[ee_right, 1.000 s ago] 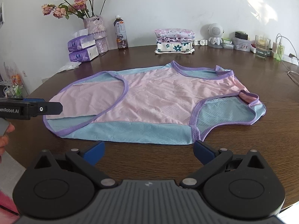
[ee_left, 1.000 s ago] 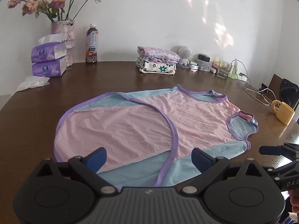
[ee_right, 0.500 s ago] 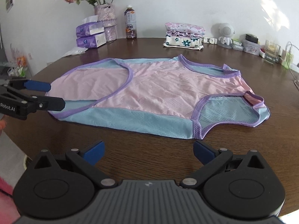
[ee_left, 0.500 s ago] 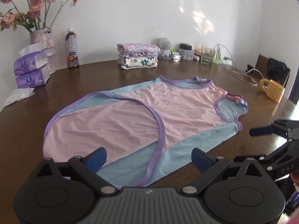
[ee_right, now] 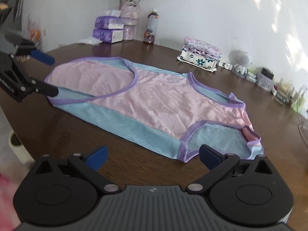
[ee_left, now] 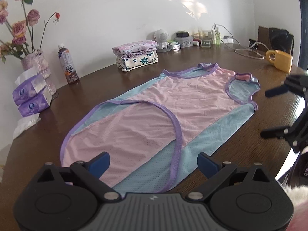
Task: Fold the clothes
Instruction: 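Swing both open grippers toward the garment's shoulder straps, then close the right gripper on one shoulder strap while the left gripper grips the other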
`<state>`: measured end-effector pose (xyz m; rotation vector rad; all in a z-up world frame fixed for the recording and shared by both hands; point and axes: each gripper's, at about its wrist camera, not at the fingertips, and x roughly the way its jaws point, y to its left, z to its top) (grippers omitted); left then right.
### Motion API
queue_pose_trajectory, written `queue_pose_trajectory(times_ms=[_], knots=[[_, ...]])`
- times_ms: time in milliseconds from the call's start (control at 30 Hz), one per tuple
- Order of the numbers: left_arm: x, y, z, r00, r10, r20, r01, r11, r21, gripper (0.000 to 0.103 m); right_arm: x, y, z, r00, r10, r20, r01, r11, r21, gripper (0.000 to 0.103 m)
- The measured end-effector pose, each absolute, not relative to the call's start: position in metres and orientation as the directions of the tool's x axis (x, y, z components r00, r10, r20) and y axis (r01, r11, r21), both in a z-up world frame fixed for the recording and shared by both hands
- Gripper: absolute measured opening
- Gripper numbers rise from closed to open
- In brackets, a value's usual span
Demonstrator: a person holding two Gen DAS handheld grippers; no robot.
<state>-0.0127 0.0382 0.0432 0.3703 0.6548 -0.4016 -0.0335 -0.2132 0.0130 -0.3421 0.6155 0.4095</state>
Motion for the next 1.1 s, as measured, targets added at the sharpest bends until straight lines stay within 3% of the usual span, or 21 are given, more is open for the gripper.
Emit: queue_pose_trajectory(times_ms=[167, 300, 467, 533, 600, 633, 733, 933, 967, 1100], knots=[[-0.014, 0.033, 0.039, 0.713, -0.226, -0.664, 0.518, 0.808, 0.281, 0.095, -0.025, -0.210, 0.016, 0.746, 0.258, -0.614, -0.548, 0.761, -0.347, 0.102], [-0.015, 0.030, 0.036, 0.702, -0.239, -0.671, 0.560, 0.767, 0.313, 0.083, -0.019, -0.207, 0.018, 0.751, 0.252, -0.611, -0.597, 0.654, -0.464, 0.099], [-0.015, 0.016, 0.034, 0.662, -0.283, -0.694, 0.646, 0.685, 0.337, 0.069, -0.012, -0.205, 0.019, 0.725, 0.262, -0.637, -0.664, 0.508, -0.548, 0.076], [-0.013, 0.008, 0.031, 0.629, -0.294, -0.720, 0.688, 0.641, 0.339, 0.048, -0.013, -0.204, 0.018, 0.697, 0.280, -0.660, -0.704, 0.444, -0.554, 0.071], [-0.011, 0.000, 0.028, 0.592, -0.303, -0.747, 0.728, 0.599, 0.334, 0.030, -0.013, -0.202, 0.017, 0.661, 0.291, -0.692, -0.743, 0.384, -0.549, 0.061], [-0.008, -0.002, 0.027, 0.577, -0.305, -0.758, 0.742, 0.585, 0.329, 0.025, -0.013, -0.201, 0.017, 0.638, 0.293, -0.712, -0.764, 0.352, -0.540, 0.051], [-0.002, -0.011, 0.024, 0.529, -0.311, -0.790, 0.781, 0.542, 0.310, 0.023, -0.008, -0.198, 0.014, 0.585, 0.282, -0.760, -0.808, 0.279, -0.519, 0.039], [0.012, -0.021, 0.023, 0.426, -0.294, -0.855, 0.851, 0.451, 0.269, 0.022, 0.006, -0.201, 0.018, 0.463, 0.276, -0.842, -0.886, 0.161, -0.435, 0.030], [0.015, -0.022, 0.024, 0.406, -0.295, -0.865, 0.863, 0.434, 0.257, 0.020, 0.009, -0.201, 0.018, 0.442, 0.270, -0.855, -0.897, 0.143, -0.418, 0.023], [0.030, -0.028, 0.026, 0.319, -0.287, -0.903, 0.904, 0.378, 0.199, 0.019, 0.029, -0.200, 0.021, 0.368, 0.244, -0.897, -0.930, 0.117, -0.349, 0.021]])
